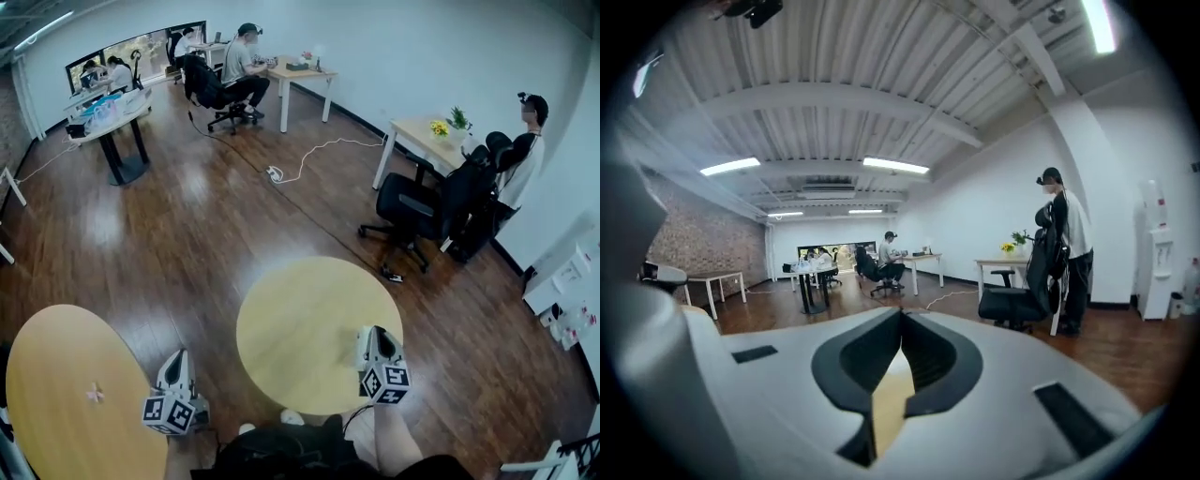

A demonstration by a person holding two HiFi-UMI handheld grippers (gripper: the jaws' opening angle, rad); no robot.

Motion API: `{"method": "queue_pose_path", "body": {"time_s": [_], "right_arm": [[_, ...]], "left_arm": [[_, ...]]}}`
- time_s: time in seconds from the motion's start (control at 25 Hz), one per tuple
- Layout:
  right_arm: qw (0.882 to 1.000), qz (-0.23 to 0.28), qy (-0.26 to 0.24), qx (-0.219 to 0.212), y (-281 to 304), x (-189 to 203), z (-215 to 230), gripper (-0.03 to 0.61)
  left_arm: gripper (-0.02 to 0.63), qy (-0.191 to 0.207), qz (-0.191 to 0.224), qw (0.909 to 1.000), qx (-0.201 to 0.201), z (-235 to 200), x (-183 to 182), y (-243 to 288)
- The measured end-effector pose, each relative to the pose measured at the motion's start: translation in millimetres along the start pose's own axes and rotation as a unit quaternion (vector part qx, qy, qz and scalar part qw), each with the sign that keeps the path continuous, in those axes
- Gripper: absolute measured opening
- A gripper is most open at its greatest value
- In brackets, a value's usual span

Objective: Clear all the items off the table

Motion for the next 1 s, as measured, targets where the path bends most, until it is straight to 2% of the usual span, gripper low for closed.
{"method": "queue_pose_path", "body": {"time_s": [0.2, 0.44, 0.6, 0.88, 1.0], "right_arm": [[0.998, 0.02, -0.047, -0.024, 4, -13, -31, 0.002], [0.997, 0.024, -0.059, -0.045, 17, -22, -52, 0.003], [0.997, 0.021, -0.056, -0.049, 20, -20, -55, 0.003], [0.997, 0.004, -0.041, -0.066, 29, -13, -50, 0.003], [0.996, 0.007, -0.036, -0.082, 47, -14, -67, 0.003]], "left_arm": [[0.0, 0.009, 0.023, 0.9997, 0.004, -5, -10, -11], [-0.002, 0.032, 0.019, 0.9989, 0.027, 0, -21, -21], [-0.002, 0.0, 0.031, 0.9982, 0.052, 2, -26, -23], [-0.002, 0.005, 0.051, 0.9987, -0.003, -7, -32, -43], [-0.002, 0.014, 0.062, 0.9976, -0.029, -26, -37, -58]]}}
Point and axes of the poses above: the fingertips, and each gripper's own axes: y forward along the fingers, z to its right, x out of its underside, the point moved 6 cm from there along -y, backward along the fingers, and after that the axes turned 4 degrees about -z, right-handed, at the moved point
